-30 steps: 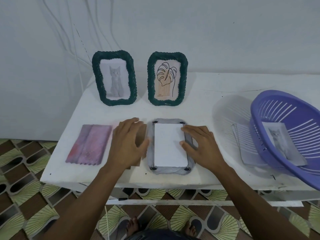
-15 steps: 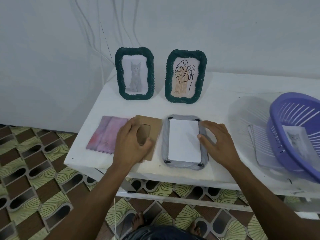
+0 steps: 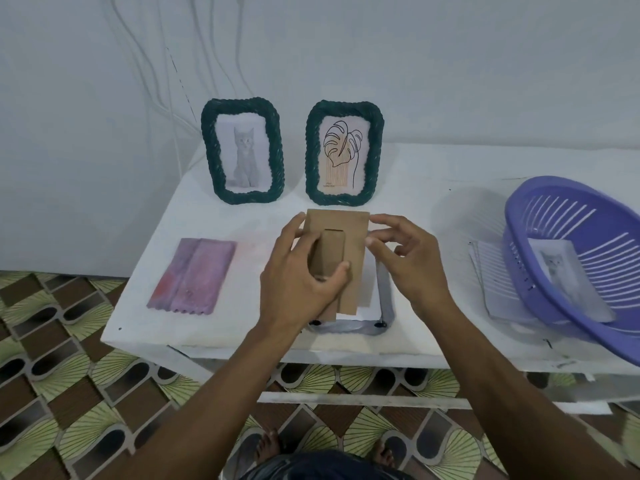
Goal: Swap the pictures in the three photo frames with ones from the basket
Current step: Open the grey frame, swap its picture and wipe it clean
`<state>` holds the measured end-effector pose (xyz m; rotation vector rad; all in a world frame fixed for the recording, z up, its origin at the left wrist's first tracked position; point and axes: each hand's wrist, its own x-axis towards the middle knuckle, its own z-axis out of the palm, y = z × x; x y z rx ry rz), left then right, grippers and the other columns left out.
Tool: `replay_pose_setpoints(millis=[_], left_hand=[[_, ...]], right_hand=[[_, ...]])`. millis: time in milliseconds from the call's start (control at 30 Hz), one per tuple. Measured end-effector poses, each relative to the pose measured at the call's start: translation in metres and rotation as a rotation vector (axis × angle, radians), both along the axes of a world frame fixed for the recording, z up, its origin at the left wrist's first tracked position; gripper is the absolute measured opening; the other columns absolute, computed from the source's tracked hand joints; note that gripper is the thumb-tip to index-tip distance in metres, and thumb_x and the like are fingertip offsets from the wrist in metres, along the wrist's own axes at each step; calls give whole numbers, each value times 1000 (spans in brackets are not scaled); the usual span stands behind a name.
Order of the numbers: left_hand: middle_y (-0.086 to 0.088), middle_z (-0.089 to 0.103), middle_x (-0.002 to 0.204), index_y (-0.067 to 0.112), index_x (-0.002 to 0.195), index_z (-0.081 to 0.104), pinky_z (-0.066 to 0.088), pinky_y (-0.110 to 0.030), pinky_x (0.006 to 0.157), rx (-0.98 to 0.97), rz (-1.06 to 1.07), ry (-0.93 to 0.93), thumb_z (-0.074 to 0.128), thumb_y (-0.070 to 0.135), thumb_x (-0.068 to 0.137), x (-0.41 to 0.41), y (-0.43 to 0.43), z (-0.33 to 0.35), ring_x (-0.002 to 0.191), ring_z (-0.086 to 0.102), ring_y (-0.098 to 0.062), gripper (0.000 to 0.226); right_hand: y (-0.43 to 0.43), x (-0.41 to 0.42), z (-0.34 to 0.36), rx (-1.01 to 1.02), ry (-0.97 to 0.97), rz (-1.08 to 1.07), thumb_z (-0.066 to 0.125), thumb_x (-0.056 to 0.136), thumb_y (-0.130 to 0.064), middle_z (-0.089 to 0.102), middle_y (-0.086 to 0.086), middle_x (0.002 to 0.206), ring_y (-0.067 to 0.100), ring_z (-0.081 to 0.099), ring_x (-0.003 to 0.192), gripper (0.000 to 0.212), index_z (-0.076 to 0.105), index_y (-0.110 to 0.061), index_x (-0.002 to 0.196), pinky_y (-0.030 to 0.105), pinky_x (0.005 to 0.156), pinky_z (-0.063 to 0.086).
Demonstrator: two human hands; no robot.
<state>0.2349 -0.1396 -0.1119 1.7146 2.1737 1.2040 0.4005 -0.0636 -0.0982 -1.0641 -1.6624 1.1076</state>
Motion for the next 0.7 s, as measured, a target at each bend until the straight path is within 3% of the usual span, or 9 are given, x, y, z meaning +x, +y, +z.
replay_pose_setpoints(millis=[200,267,433,567,700], left_hand=[[11,39,147,22,116,64,54,-35,92,37,-88,-144,66,55,77,0,0,-7,121,49,-4,52],[8,46,143,22,117,65,51,-36,98,35,-124,-209,66,45,82,-9,2,-9,121,50,-4,42],[5,65,121,20,117,68,44,-39,104,-4,-224,-192,72,15,84,-27,7,-16,115,54,-9,34],[10,63,117,21,116,68,42,-28,102,-5,-238,-174,75,16,81,-30,10,-25,112,51,-4,36],[11,62,115,20,115,69,39,-25,99,-6,-240,-148,76,17,80,-30,13,-31,110,50,-4,36]], right_hand=[[3,6,-7,-100,13,-30,74,84,-17,74,-4,86,9,65,83,17,76,-28,97,21,70,43],[6,9,-7,-144,31,-43,73,84,-16,74,-1,87,13,66,86,18,76,-28,97,17,71,45],[11,13,-11,-207,14,-15,72,85,-13,74,0,86,2,66,91,18,75,-23,99,5,71,46],[14,13,-17,-229,-11,-8,71,86,-13,72,-4,81,-2,65,89,18,75,-25,99,2,70,43],[17,12,-22,-232,-44,-18,71,87,-14,73,-3,88,1,64,91,19,75,-30,96,9,74,46]])
